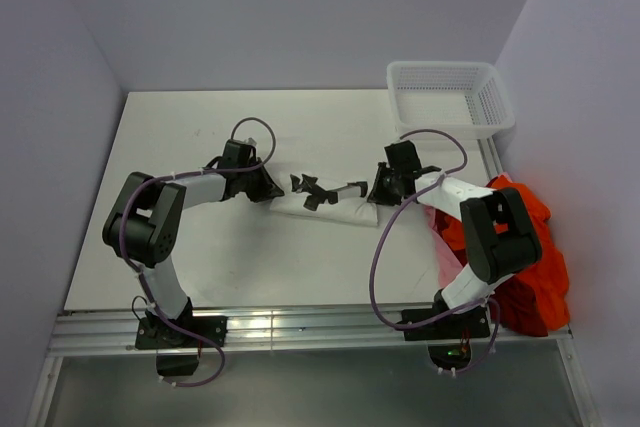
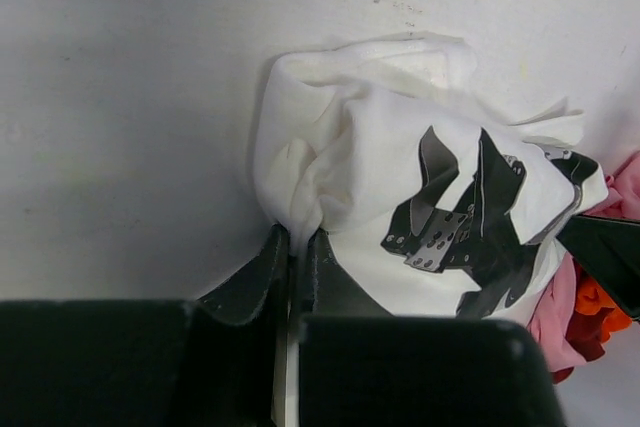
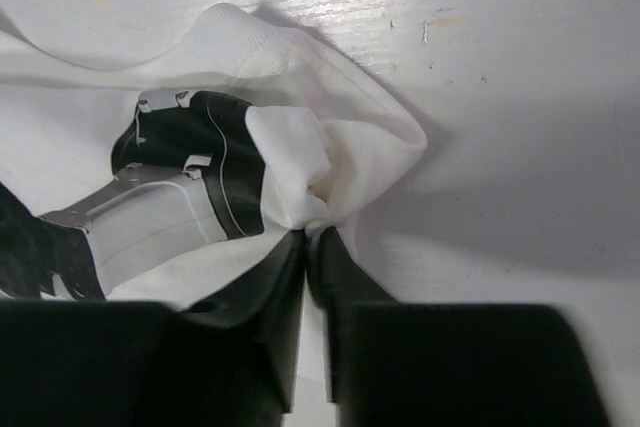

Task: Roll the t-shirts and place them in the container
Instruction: Place the rolled tshirt into the container

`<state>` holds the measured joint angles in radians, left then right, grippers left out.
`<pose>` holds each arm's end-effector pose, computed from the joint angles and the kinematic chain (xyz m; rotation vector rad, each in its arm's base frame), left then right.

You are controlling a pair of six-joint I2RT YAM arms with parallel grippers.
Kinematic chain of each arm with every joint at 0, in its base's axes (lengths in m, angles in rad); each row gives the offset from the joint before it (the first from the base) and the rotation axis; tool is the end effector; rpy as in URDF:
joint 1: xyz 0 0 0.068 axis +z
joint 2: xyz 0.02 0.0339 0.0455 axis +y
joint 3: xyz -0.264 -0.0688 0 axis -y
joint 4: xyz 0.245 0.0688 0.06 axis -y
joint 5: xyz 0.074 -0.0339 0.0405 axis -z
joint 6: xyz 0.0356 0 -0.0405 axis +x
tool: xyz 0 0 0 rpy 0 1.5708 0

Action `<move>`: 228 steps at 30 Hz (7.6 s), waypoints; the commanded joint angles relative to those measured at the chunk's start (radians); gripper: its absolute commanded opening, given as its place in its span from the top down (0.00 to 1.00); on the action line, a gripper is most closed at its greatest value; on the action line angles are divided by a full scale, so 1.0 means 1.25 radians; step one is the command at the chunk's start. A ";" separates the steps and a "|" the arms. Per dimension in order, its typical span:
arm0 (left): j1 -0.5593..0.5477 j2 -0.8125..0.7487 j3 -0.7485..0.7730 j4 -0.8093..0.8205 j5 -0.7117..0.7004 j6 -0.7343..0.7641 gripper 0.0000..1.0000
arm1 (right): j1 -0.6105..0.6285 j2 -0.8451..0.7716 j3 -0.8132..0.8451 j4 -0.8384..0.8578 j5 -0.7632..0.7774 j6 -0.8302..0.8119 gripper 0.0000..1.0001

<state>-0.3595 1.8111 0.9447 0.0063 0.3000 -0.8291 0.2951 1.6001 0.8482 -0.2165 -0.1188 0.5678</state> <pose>0.3311 -0.1357 0.1402 -0.4599 2.5450 -0.8599 0.2950 0.0941 0.1638 0.3060 2.5843 0.4786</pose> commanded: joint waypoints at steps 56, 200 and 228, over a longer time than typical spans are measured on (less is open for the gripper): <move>-0.152 -0.039 0.423 -0.059 -0.138 0.014 1.00 | -0.144 0.063 0.432 -0.069 0.067 -0.052 1.00; -0.304 0.324 0.890 -0.632 -0.282 0.071 0.55 | -0.240 0.039 0.378 -0.293 0.099 -0.151 0.70; -0.308 0.338 0.875 -0.612 -0.254 0.083 0.89 | -0.198 0.112 0.257 -0.265 0.228 -0.122 1.00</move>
<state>-0.7403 2.2452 2.0418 -0.7681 -0.0235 -0.7444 0.0387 1.7218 1.1416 -0.5438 0.0986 0.4068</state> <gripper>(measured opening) 0.121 0.007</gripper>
